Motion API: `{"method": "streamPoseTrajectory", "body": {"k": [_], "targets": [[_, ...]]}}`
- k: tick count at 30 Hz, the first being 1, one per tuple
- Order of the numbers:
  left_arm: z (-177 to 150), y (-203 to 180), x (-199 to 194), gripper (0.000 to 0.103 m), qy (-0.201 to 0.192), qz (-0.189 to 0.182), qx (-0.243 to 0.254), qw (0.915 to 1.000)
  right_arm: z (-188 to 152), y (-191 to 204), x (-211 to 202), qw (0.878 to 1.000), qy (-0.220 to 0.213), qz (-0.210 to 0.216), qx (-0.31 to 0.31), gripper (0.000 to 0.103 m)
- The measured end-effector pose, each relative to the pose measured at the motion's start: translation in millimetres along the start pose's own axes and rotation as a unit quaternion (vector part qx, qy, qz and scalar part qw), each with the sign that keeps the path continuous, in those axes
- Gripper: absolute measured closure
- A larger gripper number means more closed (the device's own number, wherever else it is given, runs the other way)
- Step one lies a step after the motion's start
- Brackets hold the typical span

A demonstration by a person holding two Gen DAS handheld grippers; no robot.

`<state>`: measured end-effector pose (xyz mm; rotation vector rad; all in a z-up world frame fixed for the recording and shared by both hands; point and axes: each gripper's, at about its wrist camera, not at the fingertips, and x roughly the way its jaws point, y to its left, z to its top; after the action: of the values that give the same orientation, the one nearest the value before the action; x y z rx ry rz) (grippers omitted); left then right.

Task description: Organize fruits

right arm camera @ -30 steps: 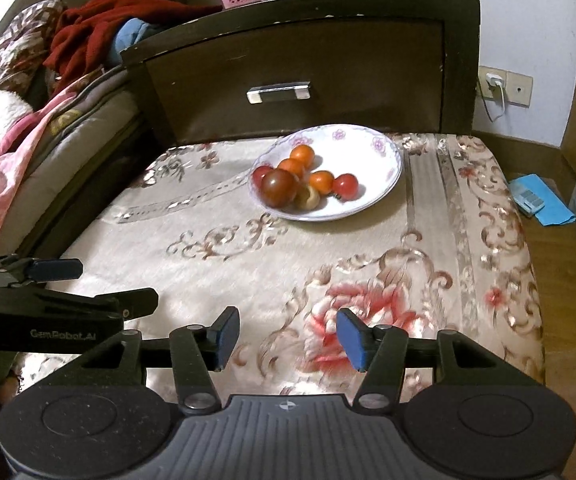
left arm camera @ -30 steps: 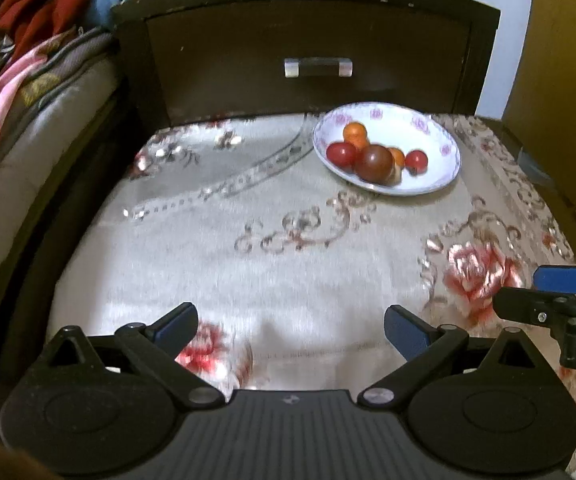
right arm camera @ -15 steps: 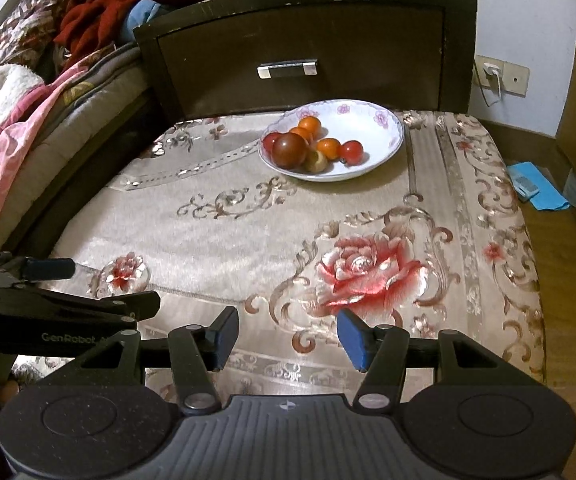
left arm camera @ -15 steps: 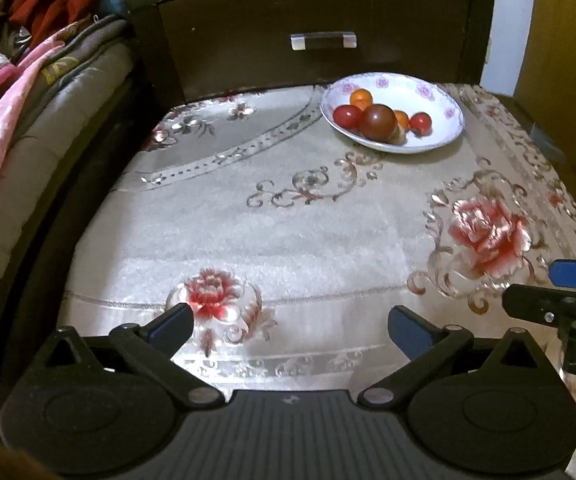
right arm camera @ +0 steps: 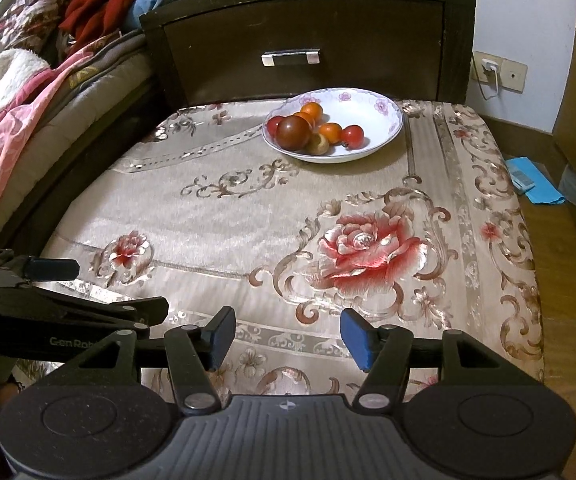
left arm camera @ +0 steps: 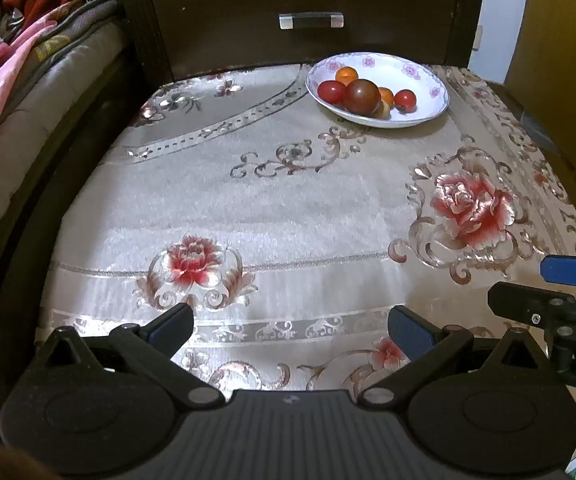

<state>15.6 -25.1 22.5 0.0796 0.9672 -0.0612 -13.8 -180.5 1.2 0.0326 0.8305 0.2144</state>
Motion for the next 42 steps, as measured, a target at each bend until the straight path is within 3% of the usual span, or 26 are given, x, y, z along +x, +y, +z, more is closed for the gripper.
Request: {"method": "streamPoseTrajectory", "body": {"k": [15, 33, 42], "targets": [[-4, 2, 3, 0.0, 0.013, -0.009, -0.015, 0.9998, -6, 1, -2, 1.0, 0.007, 0.0, 0.004, 0.049], [-5, 0, -10, 0.0, -0.039, -0.006, 0.003, 0.9992, -9, 0, 0, 1.0, 0.015, -0.002, 0.004, 0.049], [-7, -1, -8, 0.0, -0.035, 0.004, 0.006, 0.9994, -10, -1, 2, 1.0, 0.015, -0.004, 0.005, 0.045]]}}
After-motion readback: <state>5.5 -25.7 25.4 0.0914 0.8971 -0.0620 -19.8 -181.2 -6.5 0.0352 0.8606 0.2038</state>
